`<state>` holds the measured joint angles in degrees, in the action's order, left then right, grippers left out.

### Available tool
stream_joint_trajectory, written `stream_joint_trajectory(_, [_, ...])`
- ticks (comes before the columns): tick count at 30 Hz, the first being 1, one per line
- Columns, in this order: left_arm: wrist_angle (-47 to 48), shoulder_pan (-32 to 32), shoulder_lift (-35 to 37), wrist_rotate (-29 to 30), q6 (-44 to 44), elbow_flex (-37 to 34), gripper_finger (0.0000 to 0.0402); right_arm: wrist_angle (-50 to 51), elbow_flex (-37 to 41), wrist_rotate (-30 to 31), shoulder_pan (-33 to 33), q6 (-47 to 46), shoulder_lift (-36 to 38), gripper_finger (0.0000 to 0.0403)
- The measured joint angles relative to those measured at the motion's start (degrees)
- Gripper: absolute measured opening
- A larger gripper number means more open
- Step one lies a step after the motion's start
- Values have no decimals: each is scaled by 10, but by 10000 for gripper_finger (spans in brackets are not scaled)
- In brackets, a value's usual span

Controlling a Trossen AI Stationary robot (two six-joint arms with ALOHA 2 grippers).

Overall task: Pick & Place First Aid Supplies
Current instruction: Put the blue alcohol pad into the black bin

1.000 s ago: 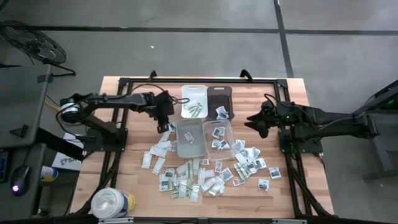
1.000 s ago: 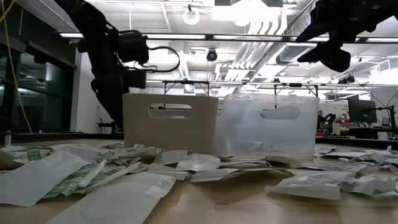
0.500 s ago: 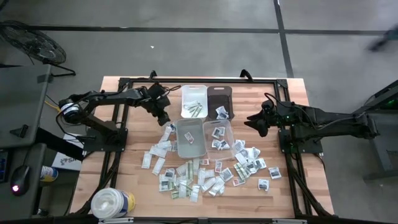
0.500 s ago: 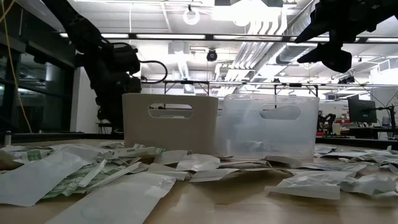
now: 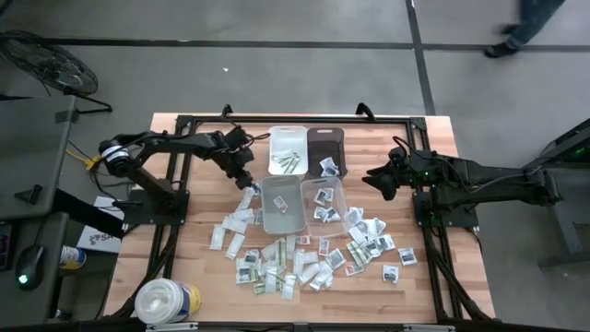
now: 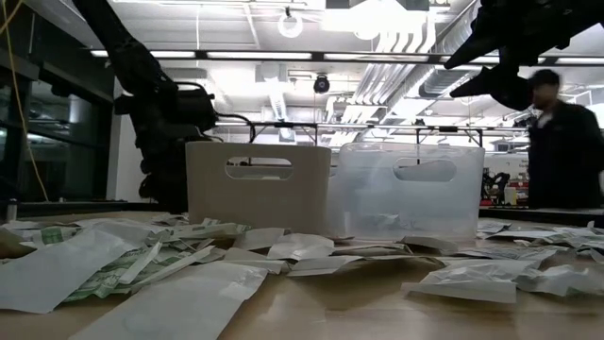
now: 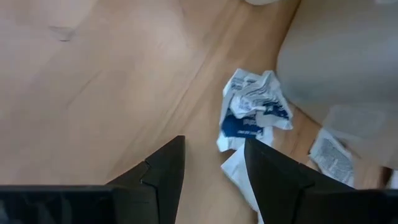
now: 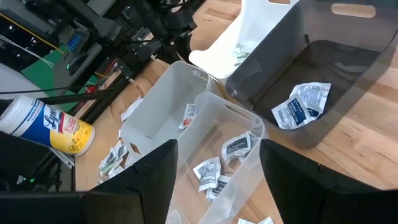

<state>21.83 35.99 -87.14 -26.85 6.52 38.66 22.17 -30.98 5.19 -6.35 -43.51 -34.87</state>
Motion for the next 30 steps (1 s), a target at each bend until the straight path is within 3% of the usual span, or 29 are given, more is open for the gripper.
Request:
stream_joint_trajectory(12, [-35, 0, -31, -59, 24, 1, 168, 0, 0, 0, 0, 2, 0, 222])
stream_joint_trajectory(19, [-29, 0, -31, -61, 28, 1, 164, 0, 0, -6, 0, 5, 0, 222])
stream_joint_trajectory(30, [-19, 0, -32, -69, 30, 0, 64, 0, 0, -7, 0, 15, 0, 222])
